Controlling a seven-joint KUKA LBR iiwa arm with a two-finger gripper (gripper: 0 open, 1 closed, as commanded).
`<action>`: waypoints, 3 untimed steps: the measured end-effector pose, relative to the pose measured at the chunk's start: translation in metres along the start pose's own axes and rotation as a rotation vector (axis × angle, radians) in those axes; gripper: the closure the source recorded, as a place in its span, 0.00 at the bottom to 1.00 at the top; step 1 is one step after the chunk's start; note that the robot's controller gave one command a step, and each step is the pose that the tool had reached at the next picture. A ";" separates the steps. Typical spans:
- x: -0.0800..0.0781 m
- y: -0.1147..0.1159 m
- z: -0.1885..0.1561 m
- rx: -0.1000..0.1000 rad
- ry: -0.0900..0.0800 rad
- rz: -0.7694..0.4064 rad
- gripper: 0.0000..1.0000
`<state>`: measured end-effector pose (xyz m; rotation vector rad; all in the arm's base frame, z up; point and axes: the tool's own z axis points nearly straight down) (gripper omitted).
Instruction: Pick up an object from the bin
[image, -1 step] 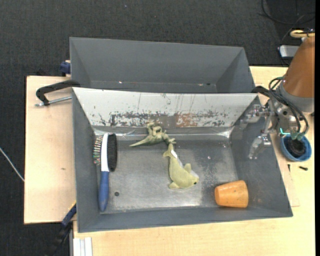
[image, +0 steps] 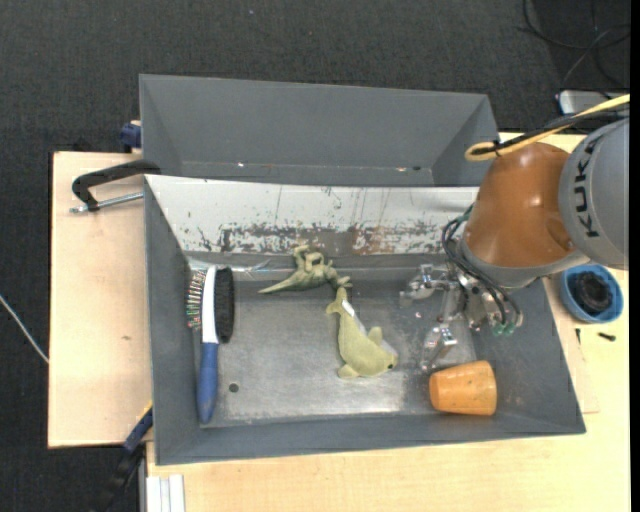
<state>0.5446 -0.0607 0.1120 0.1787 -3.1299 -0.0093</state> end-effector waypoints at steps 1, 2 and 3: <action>0.014 0.056 0.042 0.005 -0.011 0.072 0.00; 0.014 0.053 0.040 0.006 -0.013 0.074 1.00; 0.020 0.053 -0.132 0.010 -0.019 -0.229 1.00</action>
Offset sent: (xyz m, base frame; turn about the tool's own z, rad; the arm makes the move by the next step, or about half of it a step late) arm -0.0223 0.0505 -0.0420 0.0747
